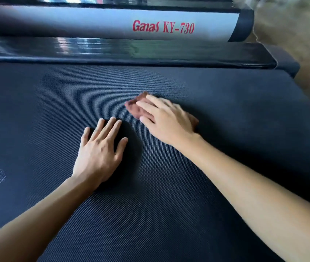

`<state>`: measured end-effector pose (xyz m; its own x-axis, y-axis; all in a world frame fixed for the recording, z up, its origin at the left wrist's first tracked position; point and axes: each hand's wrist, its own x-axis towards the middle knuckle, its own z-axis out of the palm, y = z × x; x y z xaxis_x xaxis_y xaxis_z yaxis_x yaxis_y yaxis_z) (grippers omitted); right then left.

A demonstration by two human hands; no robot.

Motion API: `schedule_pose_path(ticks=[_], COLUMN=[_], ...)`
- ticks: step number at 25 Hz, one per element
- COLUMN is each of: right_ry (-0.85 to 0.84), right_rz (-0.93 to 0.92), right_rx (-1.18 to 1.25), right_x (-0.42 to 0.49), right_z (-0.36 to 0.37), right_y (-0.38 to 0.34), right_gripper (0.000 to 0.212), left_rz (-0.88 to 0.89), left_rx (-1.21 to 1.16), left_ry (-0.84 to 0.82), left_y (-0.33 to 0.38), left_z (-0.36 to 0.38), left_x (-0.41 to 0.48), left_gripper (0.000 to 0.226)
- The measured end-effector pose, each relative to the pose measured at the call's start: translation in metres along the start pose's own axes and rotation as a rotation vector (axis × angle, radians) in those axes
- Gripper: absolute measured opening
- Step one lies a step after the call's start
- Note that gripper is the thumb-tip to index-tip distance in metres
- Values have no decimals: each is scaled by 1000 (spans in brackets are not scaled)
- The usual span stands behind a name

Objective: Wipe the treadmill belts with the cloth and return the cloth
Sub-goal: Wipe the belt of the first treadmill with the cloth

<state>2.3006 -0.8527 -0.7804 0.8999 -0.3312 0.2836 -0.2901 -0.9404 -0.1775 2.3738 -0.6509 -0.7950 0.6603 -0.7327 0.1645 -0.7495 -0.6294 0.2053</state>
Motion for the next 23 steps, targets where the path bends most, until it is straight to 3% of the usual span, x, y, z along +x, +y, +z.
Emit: schedule_pose_path(ticks=[3,7,9,11,13,15,17,20,23], right_ry=[35,19,-15,-28,-46,-35,-15,24,-29], right_rz=[152,478,439,270,35,-84,-5,290,330], right_rx=[-13,-125,-76,-55,-55,-17,-23,-124,-97], right_x=[-30,61,107,125,97,50,25,65,114], right_z=[-29,-22,0,22,21,7,-11,-9,15], right_y=[57,123,97,50,13,20,57,102,66], right_gripper=[46,49,47,44,46,49,48,47,48], left_rz=[3,7,10,8,10,12,8,15,6], left_rx=[13,24,24,24,24,25,25,26,7], left_ry=[1,1,2,-1,3,3,2,9,8], left_y=[0,1,0,0,1,0,0,2,1], left_z=[0,1,2,1,2,2,3,3,2], left_x=[-2,-1,-1,-2,-2,-1,0,-1,-2], left_gripper=[69,68,68,68,68,69,69,69,70])
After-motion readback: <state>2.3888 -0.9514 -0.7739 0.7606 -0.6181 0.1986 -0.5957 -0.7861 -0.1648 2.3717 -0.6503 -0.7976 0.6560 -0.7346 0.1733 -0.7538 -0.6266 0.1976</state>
